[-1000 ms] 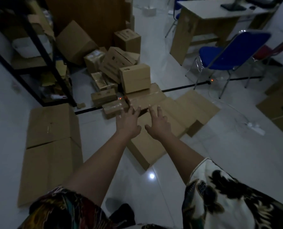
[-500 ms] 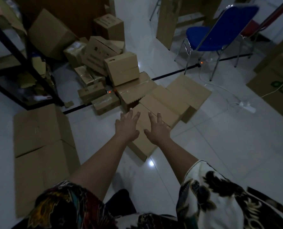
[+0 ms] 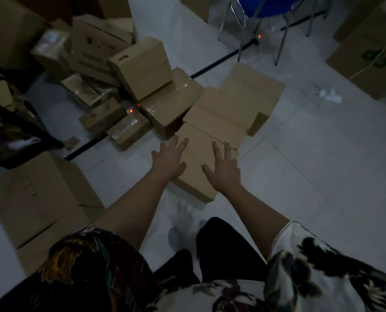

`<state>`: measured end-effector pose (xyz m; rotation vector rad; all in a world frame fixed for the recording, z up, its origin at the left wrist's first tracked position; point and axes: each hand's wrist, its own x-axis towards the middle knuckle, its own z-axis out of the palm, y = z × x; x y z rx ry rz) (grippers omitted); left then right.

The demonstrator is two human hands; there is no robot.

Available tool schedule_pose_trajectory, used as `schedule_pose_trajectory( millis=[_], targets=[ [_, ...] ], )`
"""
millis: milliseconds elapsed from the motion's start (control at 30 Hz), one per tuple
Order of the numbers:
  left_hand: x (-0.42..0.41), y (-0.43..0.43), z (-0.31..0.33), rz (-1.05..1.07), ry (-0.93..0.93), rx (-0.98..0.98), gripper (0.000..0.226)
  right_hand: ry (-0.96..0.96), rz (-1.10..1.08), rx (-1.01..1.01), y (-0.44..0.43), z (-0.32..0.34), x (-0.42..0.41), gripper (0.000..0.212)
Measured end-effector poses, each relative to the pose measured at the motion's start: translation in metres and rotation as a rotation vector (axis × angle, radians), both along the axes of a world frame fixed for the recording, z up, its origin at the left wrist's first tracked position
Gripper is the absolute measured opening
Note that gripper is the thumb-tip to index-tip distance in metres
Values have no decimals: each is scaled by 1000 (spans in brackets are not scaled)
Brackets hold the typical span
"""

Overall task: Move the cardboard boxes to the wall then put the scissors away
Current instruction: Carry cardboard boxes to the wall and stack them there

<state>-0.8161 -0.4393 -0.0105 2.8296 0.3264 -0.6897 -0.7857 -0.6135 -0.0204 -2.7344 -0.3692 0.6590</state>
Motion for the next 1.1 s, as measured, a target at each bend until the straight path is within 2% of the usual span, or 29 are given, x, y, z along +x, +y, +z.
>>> schedule_pose_trajectory(
  millis=[100,233,367,533,633,800,1100],
  targets=[
    [17,9,-22,-74,26,33,80,29,-22,-64,-3,-22,2,81],
    [52,18,-54,-66,88,-44,81,101,-63,-143,-4,-49,23,82],
    [79,29,-89,-111,119,-39,85,127,-61,-213,-2,-77,54,85],
    [103,52,-152,-162,154,-15,88,149,-70,-341,4,-142,80,86],
    [109,65,-190,-268,153,58,90,171,-88,-409,5,-185,82,87],
    [130,93,-265,-375,217,96,93,227,-129,-433,11,-267,89,87],
    [164,103,-363,-400,248,100,90,198,-40,-470,1,-355,102,87]
  ],
)
